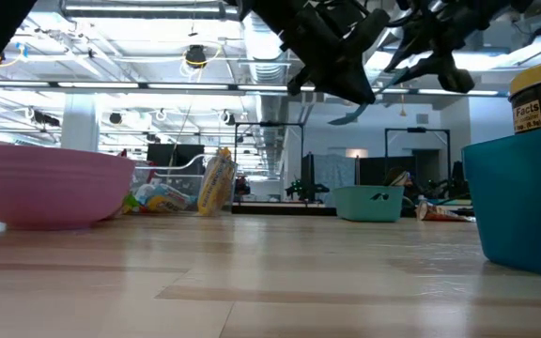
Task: Pick & Place Food Item
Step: Put the blue baby spoon into the green bin
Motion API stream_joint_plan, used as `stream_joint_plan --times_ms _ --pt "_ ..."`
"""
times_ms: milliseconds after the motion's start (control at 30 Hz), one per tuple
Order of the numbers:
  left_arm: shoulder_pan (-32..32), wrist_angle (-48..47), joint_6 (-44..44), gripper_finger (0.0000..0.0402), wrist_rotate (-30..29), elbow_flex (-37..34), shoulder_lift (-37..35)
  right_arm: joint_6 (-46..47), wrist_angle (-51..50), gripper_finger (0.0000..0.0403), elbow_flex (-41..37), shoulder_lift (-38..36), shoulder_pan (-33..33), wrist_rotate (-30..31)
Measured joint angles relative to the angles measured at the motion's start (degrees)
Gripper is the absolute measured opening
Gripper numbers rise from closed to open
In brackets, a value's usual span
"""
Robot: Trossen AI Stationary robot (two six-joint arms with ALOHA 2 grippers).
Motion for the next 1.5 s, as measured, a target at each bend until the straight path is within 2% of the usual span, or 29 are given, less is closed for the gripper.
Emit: stream_joint_plan --times_ms 333,767,1000,1167,1267,1500 --pt "0.00 -0.14 -0.02 0.0021 -0.03 0.00 0.00 -0.05 -0.31 0.0090 0.00 -0.02 0.01 -0.17" --pt "-0.02 -0.26 -0.01 0.0025 -0.03 0.00 0.00 -0.88 -0.53 0.0009 0.00 -0.02 -0.01 -0.16" --pt "0.24 -0.24 -0.06 0.0060 0.67 0.00 0.00 -2.74 -0.68 0.0011 0.00 -0.02 0.01 -0.07" --pt "0.70 -0.24 -0.20 0.0095 5.37 0.00 0.00 -3.59 -0.79 0.0011 0.00 -0.15 0.01 0.25" --pt "0.81 -0.26 -0.24 0.0123 6.03 0.00 0.00 -3.84 -1.41 0.0011 0.00 -0.52 0.01 0.41" --pt "0.81 -2.48 -0.20 0.0167 6.78 -0.01 -1.57 -4.20 -4.65 0.0006 0.07 -2.20 0.00 4.36"
